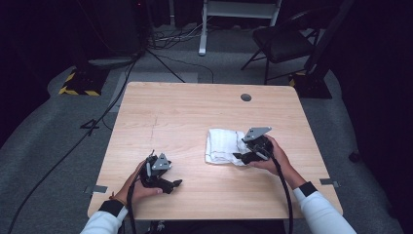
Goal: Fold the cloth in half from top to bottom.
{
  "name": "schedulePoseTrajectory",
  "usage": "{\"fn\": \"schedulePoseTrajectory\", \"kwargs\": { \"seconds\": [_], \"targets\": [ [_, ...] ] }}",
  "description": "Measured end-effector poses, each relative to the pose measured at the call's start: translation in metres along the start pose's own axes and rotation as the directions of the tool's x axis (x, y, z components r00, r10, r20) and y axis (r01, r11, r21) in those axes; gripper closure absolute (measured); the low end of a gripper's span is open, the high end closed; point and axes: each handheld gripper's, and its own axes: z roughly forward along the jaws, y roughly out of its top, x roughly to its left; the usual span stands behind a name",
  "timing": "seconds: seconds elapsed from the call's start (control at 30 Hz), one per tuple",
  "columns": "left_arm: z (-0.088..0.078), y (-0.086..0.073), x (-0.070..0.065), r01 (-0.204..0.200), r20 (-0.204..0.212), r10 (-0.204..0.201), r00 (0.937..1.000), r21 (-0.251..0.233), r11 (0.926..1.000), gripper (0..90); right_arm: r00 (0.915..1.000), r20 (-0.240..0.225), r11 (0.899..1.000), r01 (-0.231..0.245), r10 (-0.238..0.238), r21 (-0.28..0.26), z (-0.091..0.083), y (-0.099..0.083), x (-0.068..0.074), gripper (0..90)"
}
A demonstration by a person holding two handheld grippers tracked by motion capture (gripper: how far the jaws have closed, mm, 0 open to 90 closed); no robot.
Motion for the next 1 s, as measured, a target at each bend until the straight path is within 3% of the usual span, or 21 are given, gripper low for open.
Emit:
{"fn": "schedulePoseTrajectory", "kwargs": {
  "seconds": [0.13,0.4,0.73,1.0],
  "targets": [
    [0.0,0.0,-0.001,0.006,-0.006,-0.006,1.0,-0.001,1.0,16.3,0.9994,-0.002,0.999,0.034,-0.034,0.011,-0.01,-0.002,0.004,29.2],
    [-0.004,-0.004,-0.004,0.011,-0.015,-0.011,0.9998,-0.001,0.9999,16.8,0.9984,0.021,0.998,0.051,-0.052,0.039,-0.03,-0.021,0.009,28.9],
    [-0.011,-0.012,-0.006,0.015,-0.021,-0.015,0.9997,-0.001,0.9999,16.8,0.9982,0.05,0.999,0.031,-0.032,0.032,-0.056,-0.055,0.01,29.2],
    [-0.013,-0.014,-0.007,0.022,-0.026,-0.023,0.9994,-0.002,0.9997,16.8,0.9965,0.08,0.999,-0.027,0.024,0.038,-0.072,-0.09,0.006,29.2]
  ]
}}
